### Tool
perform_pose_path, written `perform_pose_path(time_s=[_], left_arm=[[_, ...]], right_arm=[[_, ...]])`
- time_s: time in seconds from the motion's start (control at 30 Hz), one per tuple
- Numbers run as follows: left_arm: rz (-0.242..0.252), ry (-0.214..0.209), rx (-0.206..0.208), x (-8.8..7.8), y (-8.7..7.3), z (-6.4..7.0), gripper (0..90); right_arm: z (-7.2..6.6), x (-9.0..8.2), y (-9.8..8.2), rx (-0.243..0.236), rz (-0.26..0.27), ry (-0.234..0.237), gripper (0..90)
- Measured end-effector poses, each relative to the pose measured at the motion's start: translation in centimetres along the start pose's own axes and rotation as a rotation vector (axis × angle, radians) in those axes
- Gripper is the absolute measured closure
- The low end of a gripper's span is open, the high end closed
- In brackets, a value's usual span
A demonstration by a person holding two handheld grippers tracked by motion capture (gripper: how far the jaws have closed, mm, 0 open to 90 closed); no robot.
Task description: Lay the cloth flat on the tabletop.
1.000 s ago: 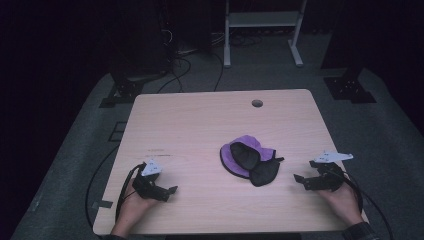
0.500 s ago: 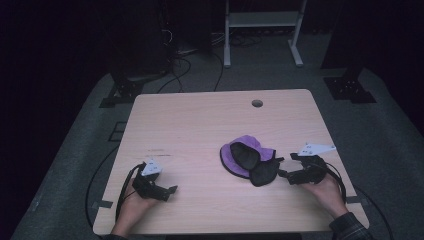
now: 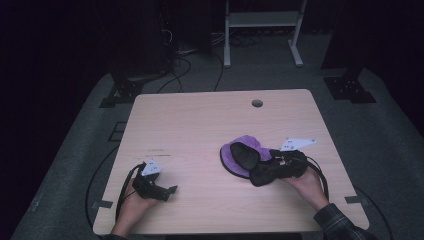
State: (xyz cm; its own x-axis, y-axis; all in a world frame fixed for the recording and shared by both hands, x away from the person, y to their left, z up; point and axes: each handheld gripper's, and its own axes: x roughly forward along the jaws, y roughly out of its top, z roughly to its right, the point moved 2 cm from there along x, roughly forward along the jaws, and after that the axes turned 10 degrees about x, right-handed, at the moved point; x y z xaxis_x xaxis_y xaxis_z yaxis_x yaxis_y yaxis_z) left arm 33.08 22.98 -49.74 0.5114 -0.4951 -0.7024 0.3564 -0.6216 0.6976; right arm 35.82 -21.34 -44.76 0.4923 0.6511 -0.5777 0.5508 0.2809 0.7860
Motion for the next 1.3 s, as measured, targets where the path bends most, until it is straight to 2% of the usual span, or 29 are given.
perform_pose_path(time_s=[0.2,0.33,0.43,0.53,0.63,0.7,0.8,0.97,1.0,1.1,1.3], left_arm=[[0.002,0.001,0.0,0.0,0.0,0.0,0.0],[0.002,0.001,0.0,0.0,0.0,0.0,0.0],[0.002,0.001,0.0,0.0,0.0,0.0,0.0],[0.002,0.001,0.0,0.0,0.0,0.0,0.0],[0.002,0.001,0.0,0.0,0.0,0.0,0.0],[0.002,0.001,0.0,0.0,0.0,0.0,0.0],[0.004,0.002,-0.003,0.0,0.0,0.0,0.0],[0.004,0.001,-0.003,0.0,0.0,0.0,0.0],[0.002,0.002,0.0,0.0,0.0,0.0,0.0],[0.002,0.002,0.001,0.0,0.0,0.0,0.0],[0.002,0.002,0.001,0.0,0.0,0.0,0.0]], right_arm=[[0.1,1.0,1.1,0.008,0.039,0.001,42.2],[0.3,1.8,1.4,0.016,0.01,0.001,46.8],[0.4,2.4,2.0,0.006,0.01,0.002,65.7],[0.3,2.4,2.3,-0.01,0.032,-0.006,83.4],[0.1,2.3,2.9,-0.029,0.034,-0.008,85.9],[-0.1,1.9,3.5,-0.045,0.059,-0.014,86.1],[-0.2,1.5,4.5,-0.073,0.083,-0.048,86.1],[0.8,1.2,5.8,-0.063,0.116,-0.081,86.6],[1.7,1.1,6.5,-0.054,0.136,-0.096,86.6],[2.8,0.9,7.2,-0.041,0.148,-0.13,86.6],[5.8,1.2,7.9,-0.001,0.153,-0.195,86.6]])
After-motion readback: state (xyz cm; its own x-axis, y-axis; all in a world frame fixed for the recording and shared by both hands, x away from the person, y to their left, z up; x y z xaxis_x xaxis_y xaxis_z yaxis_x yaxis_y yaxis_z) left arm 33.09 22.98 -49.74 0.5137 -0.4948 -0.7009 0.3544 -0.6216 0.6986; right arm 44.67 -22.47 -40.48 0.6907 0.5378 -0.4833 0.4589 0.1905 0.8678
